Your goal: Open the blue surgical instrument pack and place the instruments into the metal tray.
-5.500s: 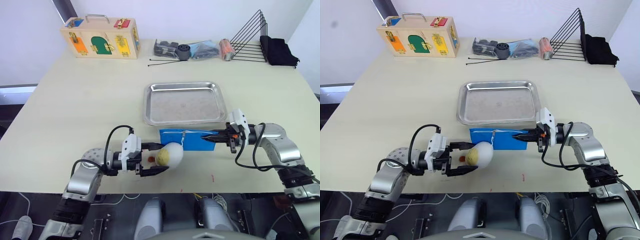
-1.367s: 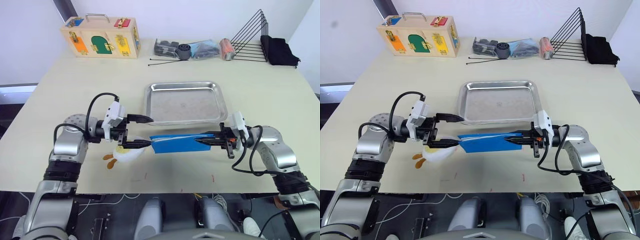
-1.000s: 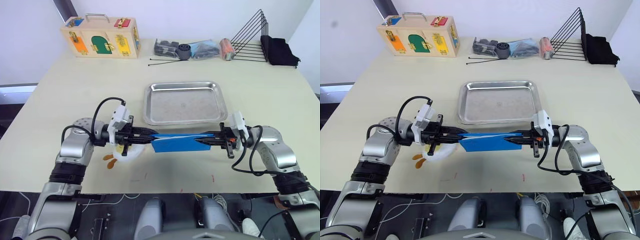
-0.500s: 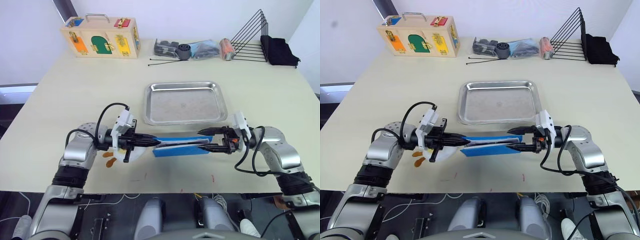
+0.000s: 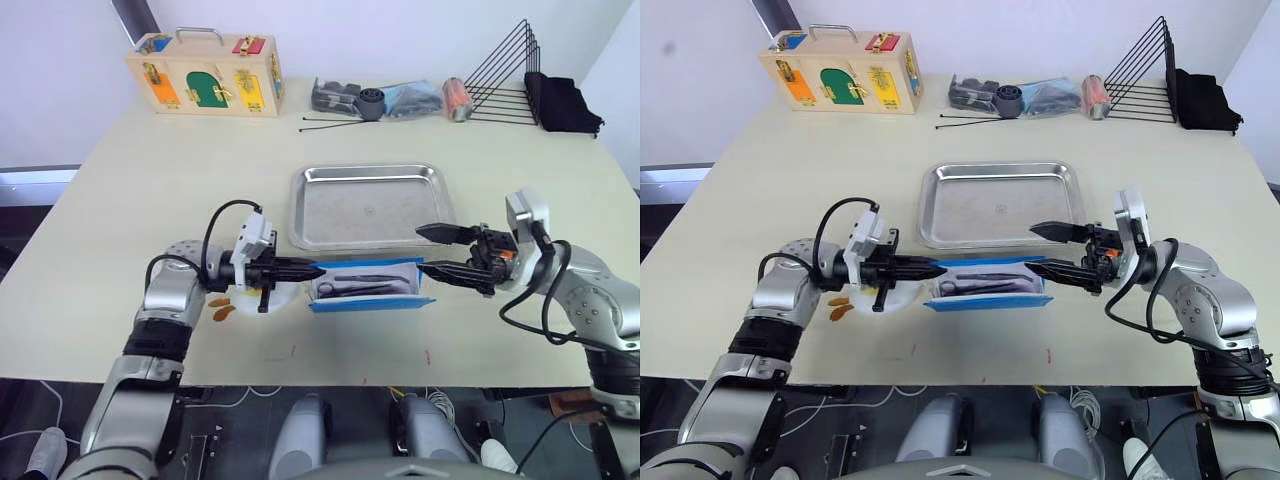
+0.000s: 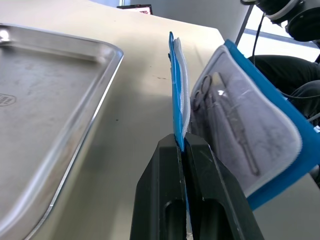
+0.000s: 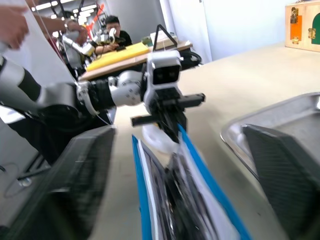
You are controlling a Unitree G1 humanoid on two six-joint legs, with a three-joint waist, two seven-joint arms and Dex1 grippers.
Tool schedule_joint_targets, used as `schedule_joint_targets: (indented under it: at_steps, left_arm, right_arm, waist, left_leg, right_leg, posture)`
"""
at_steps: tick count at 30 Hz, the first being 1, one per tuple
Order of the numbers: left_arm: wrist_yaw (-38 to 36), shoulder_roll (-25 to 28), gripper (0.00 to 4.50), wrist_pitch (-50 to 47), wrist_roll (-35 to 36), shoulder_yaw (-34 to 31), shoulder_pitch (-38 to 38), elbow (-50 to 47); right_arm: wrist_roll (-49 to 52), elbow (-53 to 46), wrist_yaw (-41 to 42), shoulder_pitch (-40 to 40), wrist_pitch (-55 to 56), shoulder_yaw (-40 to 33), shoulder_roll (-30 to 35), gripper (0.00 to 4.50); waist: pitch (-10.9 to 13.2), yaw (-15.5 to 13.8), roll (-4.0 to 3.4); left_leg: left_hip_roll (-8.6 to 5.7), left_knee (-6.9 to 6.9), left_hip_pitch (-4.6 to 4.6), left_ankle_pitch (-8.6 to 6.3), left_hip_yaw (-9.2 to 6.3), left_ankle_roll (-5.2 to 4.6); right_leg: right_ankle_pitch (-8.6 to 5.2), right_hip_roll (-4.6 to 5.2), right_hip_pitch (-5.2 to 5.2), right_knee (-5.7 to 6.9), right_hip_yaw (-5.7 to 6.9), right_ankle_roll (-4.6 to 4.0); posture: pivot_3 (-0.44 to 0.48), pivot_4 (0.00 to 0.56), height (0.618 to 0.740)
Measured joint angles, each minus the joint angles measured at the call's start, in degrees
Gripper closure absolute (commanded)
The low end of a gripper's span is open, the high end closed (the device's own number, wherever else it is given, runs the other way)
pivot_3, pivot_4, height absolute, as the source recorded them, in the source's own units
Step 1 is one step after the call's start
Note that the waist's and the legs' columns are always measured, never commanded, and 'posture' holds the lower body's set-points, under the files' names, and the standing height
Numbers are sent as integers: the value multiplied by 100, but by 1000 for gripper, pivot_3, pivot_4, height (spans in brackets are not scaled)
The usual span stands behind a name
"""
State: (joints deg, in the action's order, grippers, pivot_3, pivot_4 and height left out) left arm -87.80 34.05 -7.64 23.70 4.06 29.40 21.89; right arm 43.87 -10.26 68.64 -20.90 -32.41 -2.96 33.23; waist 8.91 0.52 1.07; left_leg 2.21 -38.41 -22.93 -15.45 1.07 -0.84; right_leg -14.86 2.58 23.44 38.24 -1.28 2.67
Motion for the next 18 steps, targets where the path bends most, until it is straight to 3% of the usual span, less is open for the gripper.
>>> schedule_joint_targets:
  at_steps: [6,18]
  left_arm:
    - [-59,-96,4500,149,-61,4,90,185]
    - [303,-160,4500,283,-454,59,213,412]
  right_arm:
    - [-597,-14,-285,152,25,492,80,4467]
    - [-1319,-224,321,983,509,1196,627,4467]
  waist:
    - [0,-10,0]
    - [-2,6,0]
  left_leg:
    - [-1,0,-2,0,-1,0]
    - [-1,0,-1,0,-2,0]
  right_leg:
    - [0,0,0,-2,1,0]
    - [0,0,0,-3,1,1]
  posture:
    - [0,150,740]
    - [0,150,740]
